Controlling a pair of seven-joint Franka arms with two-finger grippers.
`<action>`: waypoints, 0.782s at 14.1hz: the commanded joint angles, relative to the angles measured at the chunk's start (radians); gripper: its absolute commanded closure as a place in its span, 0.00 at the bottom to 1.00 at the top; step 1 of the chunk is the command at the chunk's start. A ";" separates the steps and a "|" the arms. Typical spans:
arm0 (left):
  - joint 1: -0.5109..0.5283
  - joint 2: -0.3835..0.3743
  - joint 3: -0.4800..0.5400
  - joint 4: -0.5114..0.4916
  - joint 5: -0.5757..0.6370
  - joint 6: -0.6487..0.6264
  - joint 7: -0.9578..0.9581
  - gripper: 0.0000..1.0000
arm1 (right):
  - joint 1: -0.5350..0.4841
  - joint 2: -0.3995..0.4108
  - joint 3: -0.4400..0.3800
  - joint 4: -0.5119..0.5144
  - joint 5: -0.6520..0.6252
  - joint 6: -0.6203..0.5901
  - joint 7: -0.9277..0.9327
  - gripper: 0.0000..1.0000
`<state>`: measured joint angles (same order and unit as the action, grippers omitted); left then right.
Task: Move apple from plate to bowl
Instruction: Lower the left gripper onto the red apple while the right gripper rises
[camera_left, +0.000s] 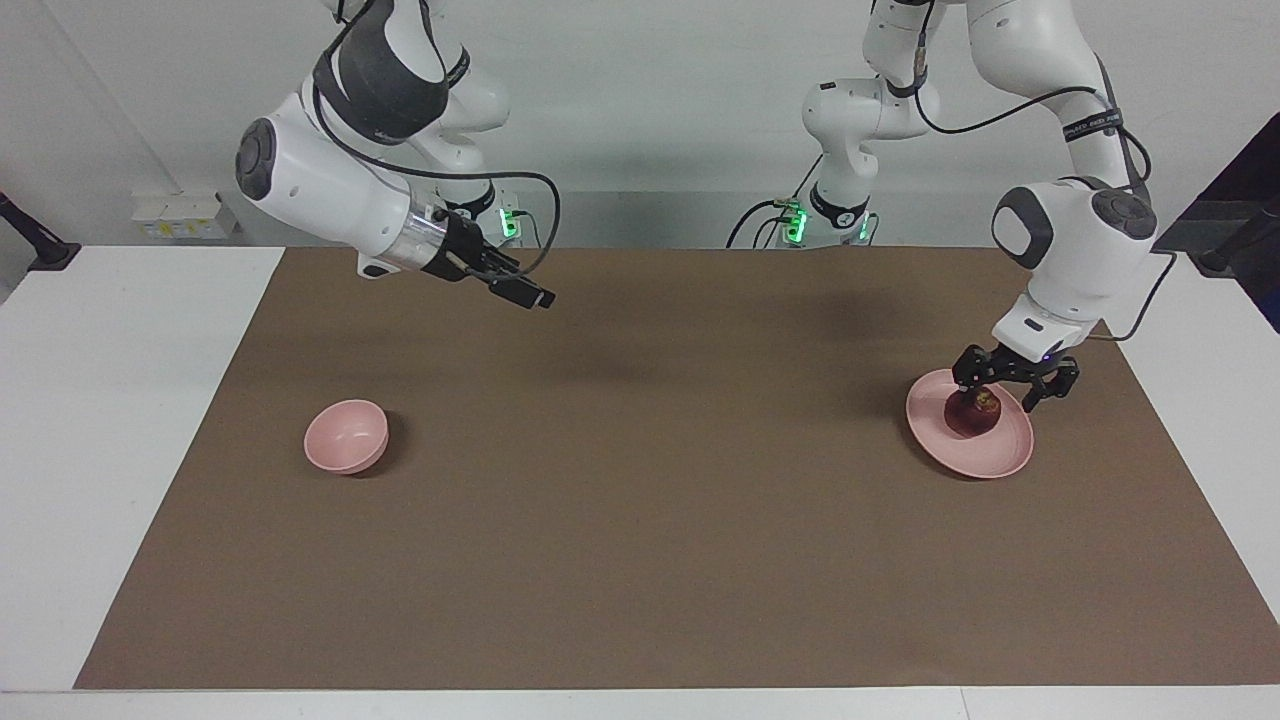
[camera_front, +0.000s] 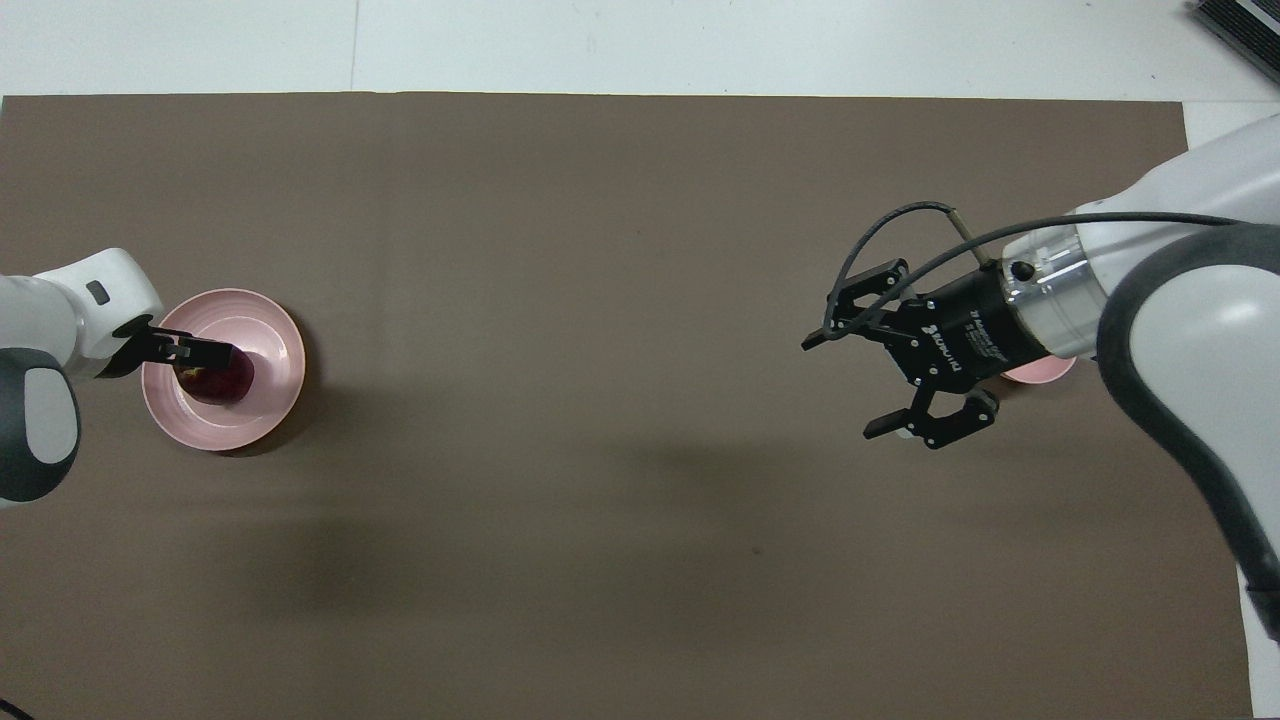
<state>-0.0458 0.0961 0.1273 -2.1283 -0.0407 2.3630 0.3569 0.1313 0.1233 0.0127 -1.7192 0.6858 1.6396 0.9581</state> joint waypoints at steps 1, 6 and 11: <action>0.020 -0.013 -0.003 -0.039 -0.018 0.052 0.019 0.00 | 0.062 0.032 0.001 -0.032 0.076 0.116 0.095 0.00; 0.017 0.027 -0.005 -0.070 -0.022 0.136 0.002 0.00 | 0.109 0.087 0.001 -0.068 0.285 0.256 0.203 0.00; 0.007 0.033 -0.005 -0.091 -0.056 0.131 -0.007 0.13 | 0.120 0.050 0.001 -0.129 0.467 0.264 0.212 0.00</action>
<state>-0.0347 0.1362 0.1220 -2.1926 -0.0798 2.4729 0.3535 0.2554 0.2202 0.0143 -1.7887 1.0706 1.9037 1.1574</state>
